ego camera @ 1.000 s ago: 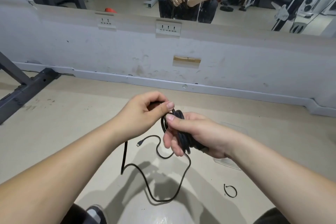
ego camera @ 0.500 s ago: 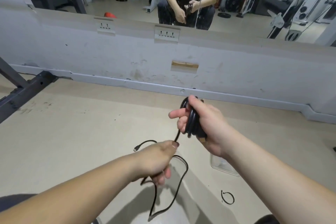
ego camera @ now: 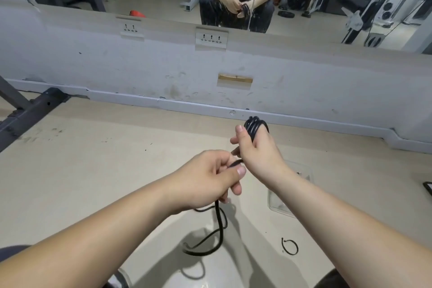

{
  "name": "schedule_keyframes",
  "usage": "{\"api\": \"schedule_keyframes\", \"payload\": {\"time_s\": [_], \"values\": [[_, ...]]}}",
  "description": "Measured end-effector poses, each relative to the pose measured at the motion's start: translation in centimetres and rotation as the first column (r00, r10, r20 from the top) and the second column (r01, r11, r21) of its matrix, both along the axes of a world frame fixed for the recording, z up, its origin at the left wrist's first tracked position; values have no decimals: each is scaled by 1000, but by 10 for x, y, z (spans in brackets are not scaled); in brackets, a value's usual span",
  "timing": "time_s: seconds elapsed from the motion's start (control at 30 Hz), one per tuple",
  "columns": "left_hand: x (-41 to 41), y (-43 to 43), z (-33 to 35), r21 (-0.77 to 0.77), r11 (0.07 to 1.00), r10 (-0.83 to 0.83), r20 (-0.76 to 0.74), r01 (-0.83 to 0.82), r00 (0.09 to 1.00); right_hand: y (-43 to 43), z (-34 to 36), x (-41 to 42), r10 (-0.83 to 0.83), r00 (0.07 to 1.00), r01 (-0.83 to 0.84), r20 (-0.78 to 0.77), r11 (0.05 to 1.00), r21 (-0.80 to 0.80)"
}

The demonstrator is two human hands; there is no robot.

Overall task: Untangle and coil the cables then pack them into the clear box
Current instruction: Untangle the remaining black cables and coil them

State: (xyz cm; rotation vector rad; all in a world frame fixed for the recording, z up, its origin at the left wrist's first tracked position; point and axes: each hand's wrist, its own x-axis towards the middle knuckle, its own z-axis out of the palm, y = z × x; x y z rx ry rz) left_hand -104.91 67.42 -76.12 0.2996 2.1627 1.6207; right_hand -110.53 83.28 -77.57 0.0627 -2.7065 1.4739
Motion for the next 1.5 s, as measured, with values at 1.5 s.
{"api": "schedule_keyframes", "payload": {"time_s": [1.5], "values": [[9, 18, -38, -289, 954, -36, 142, 76, 989, -4, 17, -3, -11, 927, 279, 375, 690, -668]]}}
